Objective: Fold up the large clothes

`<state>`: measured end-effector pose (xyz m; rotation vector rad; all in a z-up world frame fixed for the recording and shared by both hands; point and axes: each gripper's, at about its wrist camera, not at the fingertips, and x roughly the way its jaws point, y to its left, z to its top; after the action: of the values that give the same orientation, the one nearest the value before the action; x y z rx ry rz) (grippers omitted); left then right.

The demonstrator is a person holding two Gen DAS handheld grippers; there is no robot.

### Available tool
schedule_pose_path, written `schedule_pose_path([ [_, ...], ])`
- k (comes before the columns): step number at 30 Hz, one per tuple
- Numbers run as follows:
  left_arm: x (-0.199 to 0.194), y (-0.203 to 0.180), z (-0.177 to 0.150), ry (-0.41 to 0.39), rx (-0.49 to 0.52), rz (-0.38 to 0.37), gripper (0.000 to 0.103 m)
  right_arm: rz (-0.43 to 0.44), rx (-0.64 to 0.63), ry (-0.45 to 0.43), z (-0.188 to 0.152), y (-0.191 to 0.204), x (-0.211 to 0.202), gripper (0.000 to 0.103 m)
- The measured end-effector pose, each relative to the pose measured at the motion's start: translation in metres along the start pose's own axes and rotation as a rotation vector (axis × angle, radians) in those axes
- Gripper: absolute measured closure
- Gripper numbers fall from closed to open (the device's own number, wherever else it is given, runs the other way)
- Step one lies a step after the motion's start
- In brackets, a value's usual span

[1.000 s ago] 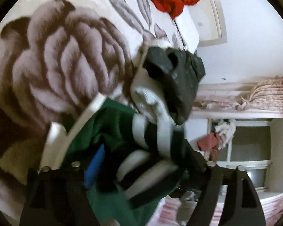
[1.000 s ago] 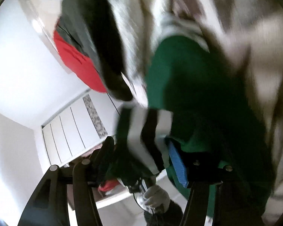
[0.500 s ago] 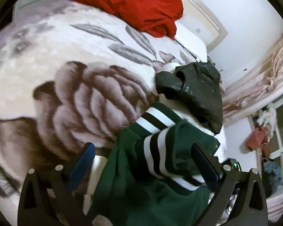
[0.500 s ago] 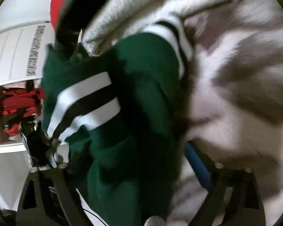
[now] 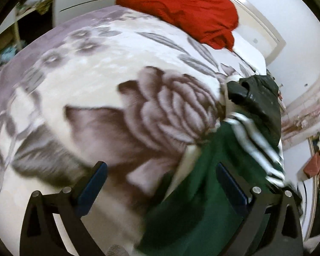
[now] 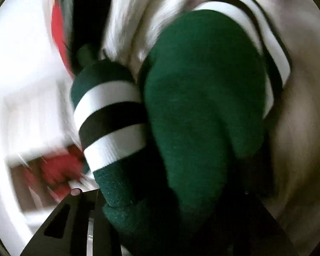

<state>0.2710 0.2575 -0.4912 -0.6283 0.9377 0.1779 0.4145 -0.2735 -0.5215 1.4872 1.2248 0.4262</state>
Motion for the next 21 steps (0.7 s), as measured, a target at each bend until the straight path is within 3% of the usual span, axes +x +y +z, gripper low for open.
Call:
schedule_pose_path([
  [2,-0.013,0.009,-0.012,0.014,-0.013,0.024,0.000,0.121,0.157,-0.121,-0.045,-0.022,-0.039,0.066],
  [4,-0.019,0.016,-0.026,0.052,-0.019,0.041,0.000,0.186,0.329,-0.227,-0.107,-0.055,-0.078,0.066],
  [6,-0.020,0.018,-0.046,0.088,0.022,0.084,0.000,0.120,0.409,-0.246,-0.149,-0.082,-0.099,0.059],
  [7,-0.019,0.018,-0.053,0.096,0.045,0.109,0.000,0.040,0.410,-0.230,-0.161,-0.093,-0.105,0.051],
  [8,-0.016,0.017,-0.062,0.114,0.071,0.152,0.000,-0.032,0.412,-0.206,-0.169,-0.104,-0.110,0.051],
  [10,-0.007,0.019,-0.082,0.140,0.114,0.209,0.000,-0.037,0.430,-0.145,-0.171,-0.117,-0.119,0.051],
  [13,0.020,0.036,-0.113,0.193,0.120,0.269,0.000,-0.079,0.358,-0.105,-0.156,-0.097,-0.130,0.047],
  [14,0.030,0.043,-0.124,0.219,0.109,0.277,0.000,-0.125,0.313,-0.083,-0.146,-0.082,-0.124,0.044],
  [16,0.054,0.057,-0.143,0.272,0.094,0.307,0.000,-0.248,0.219,-0.047,-0.135,-0.056,-0.123,0.028],
  [17,0.062,0.060,-0.151,0.280,0.102,0.315,0.000,-0.312,0.172,-0.035,-0.131,-0.045,-0.125,0.028],
  [21,0.068,0.056,-0.154,0.193,0.153,0.330,0.000,-0.508,0.046,-0.003,-0.120,-0.006,-0.137,0.026],
])
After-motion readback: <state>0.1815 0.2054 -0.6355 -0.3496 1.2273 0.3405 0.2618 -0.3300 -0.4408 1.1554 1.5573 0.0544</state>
